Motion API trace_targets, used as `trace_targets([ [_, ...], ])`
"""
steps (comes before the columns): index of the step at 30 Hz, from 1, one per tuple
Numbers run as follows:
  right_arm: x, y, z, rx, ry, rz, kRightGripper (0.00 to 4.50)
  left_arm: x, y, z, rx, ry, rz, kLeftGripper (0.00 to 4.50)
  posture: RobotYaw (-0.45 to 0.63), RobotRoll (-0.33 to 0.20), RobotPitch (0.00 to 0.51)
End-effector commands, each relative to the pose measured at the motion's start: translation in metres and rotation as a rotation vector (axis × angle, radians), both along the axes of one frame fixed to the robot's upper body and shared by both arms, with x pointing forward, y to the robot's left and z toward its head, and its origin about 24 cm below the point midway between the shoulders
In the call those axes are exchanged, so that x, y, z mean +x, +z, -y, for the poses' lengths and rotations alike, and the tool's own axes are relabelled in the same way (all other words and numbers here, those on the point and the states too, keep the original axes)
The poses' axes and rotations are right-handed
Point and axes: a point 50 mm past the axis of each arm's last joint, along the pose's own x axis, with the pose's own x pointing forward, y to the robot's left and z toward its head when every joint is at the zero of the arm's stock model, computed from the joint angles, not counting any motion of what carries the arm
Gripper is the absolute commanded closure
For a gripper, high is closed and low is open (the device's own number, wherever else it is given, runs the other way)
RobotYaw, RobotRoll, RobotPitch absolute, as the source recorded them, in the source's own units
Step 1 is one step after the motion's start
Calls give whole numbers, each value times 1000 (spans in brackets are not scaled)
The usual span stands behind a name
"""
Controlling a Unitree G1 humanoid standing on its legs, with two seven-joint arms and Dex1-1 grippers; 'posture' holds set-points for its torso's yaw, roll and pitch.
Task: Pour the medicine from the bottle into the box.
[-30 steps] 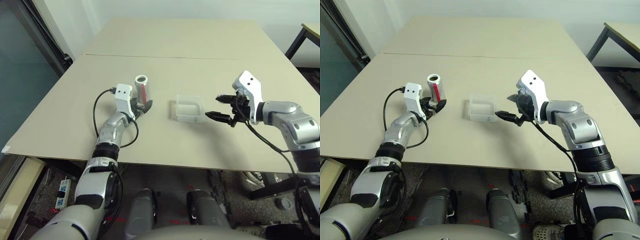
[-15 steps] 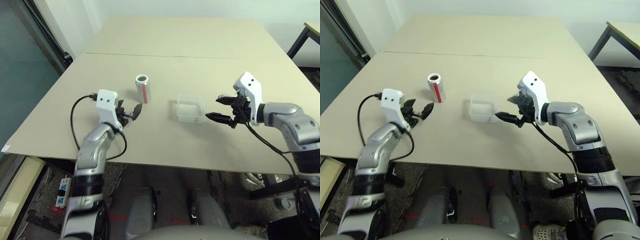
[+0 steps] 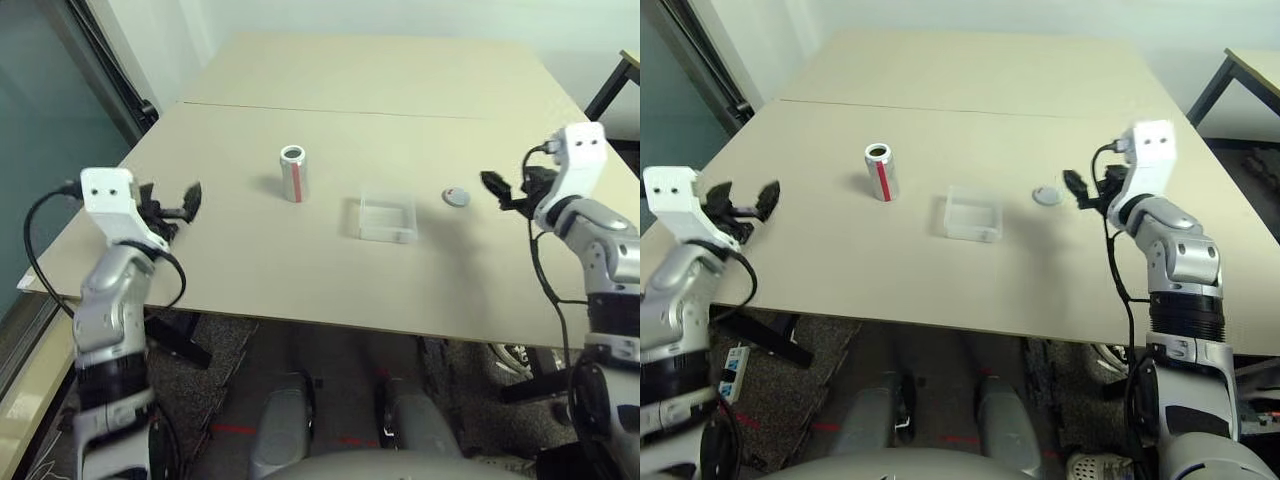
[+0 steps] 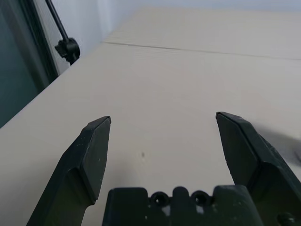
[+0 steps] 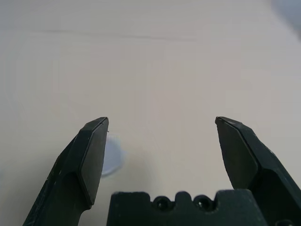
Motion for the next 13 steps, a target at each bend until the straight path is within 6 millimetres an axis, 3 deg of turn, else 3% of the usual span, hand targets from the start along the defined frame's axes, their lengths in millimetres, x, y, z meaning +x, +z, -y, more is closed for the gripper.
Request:
trace_targets([
  [1,-6,-7,22,11,-188,23,0,19,-8,-5,5,-14,-49,17,92,0,97],
  [7,-17,-14,47,-6,-377,30,0,40,-9,-4,27,-40,-96,17,50,0,108],
  [13,-24,-26,56,3,-431,-20,0,42,-7,-12,43,-2,-106,17,25,0,111],
])
